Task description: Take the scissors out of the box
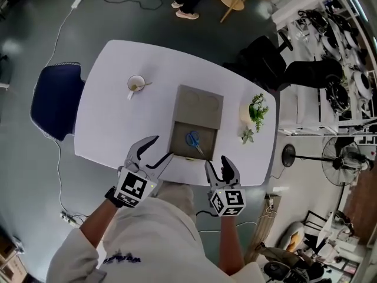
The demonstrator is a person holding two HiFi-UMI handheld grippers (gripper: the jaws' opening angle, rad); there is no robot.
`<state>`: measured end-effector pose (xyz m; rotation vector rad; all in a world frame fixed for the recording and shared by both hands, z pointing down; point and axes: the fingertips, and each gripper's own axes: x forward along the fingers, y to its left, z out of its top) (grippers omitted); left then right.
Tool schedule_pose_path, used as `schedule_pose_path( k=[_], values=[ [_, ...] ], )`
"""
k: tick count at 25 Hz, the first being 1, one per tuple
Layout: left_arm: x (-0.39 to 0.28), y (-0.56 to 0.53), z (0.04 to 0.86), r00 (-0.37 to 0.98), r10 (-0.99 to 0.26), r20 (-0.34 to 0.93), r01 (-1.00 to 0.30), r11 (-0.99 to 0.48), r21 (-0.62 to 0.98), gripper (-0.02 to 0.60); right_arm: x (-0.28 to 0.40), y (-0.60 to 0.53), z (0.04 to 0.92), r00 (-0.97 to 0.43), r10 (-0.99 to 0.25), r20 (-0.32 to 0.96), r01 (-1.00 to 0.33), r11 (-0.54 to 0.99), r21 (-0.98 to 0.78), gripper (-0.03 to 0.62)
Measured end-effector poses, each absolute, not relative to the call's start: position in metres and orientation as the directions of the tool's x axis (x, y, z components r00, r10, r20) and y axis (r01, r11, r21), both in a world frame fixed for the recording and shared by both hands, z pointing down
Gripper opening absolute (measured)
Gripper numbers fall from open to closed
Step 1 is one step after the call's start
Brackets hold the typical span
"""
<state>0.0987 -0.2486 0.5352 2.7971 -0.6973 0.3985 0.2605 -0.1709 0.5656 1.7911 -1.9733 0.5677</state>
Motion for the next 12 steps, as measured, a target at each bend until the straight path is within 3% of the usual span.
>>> schedule_pose_path(
  k=[12],
  values=[
    [0.102,-0.266,0.547,0.808,-0.490,0.327,-0.558,-0.814,0.159,0.120,0.279,-0.199,0.626,-0.128,-0.743,0.657,-0.989,0.145,-0.028,0.228]
  ],
)
